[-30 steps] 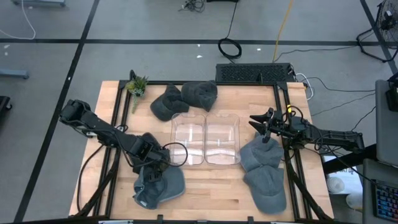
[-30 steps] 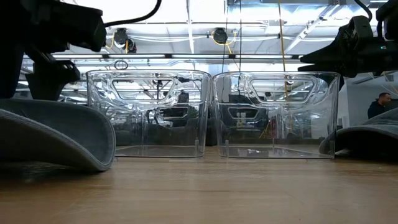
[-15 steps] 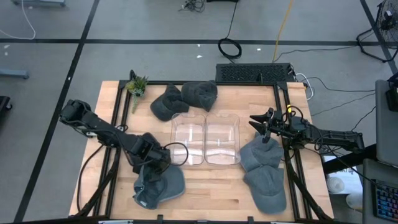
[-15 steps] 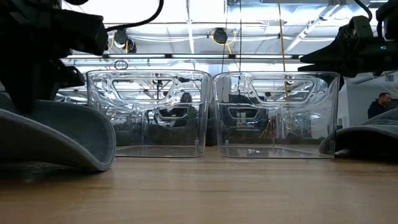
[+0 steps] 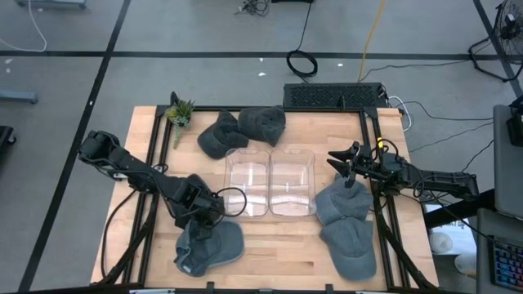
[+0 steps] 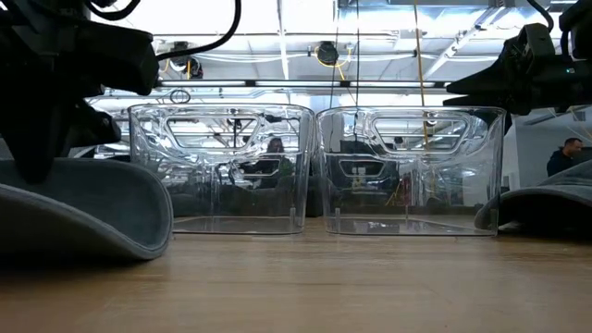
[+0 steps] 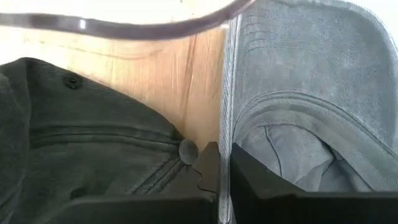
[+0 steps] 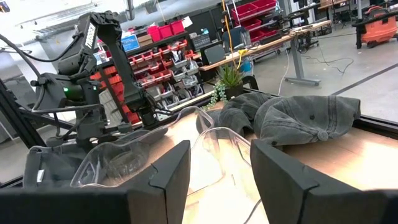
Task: Pick & Place hat
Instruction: Put the bottom left gray cap into the left transparent bin
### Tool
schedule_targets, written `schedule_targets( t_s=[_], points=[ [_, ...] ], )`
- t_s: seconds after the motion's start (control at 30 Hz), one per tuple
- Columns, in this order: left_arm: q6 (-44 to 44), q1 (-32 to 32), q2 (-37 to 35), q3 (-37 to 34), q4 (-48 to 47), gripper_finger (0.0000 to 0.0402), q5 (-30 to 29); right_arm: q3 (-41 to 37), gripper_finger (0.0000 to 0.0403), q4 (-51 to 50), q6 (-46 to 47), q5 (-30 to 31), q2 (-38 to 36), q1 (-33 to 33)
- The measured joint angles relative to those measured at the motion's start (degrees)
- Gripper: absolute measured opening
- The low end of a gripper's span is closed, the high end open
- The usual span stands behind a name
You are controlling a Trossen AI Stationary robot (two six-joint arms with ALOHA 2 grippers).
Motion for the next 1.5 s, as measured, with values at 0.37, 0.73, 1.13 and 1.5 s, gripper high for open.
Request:
schedule_targets(
  t_s=[0.37, 0.73, 1.13, 1.5],
  points=[
    [-0.7, -0.7, -4.9, 2.6, -7.8, 0.0010, 0.4, 0.0, 0.0155, 0.0, 0.0, 0.0, 0.0, 0.0],
    [0.8, -0.7, -11.8, 6.8, -15.0, 0.0010, -1.4, 0.0, 0.0155, 0.0, 0.0, 0.0, 0.1, 0.0],
    [14.2, 1.1, -13.1, 16.9, -29.1, 0.0010, -11.4, 0.0, 0.0155, 0.0, 0.0, 0.0, 0.1, 0.0],
    [18.4, 4.3, -13.1, 28.2, -39.7, 0.0010, -15.2, 0.0, 0.0155, 0.0, 0.0, 0.0, 0.1, 0.0]
  ],
)
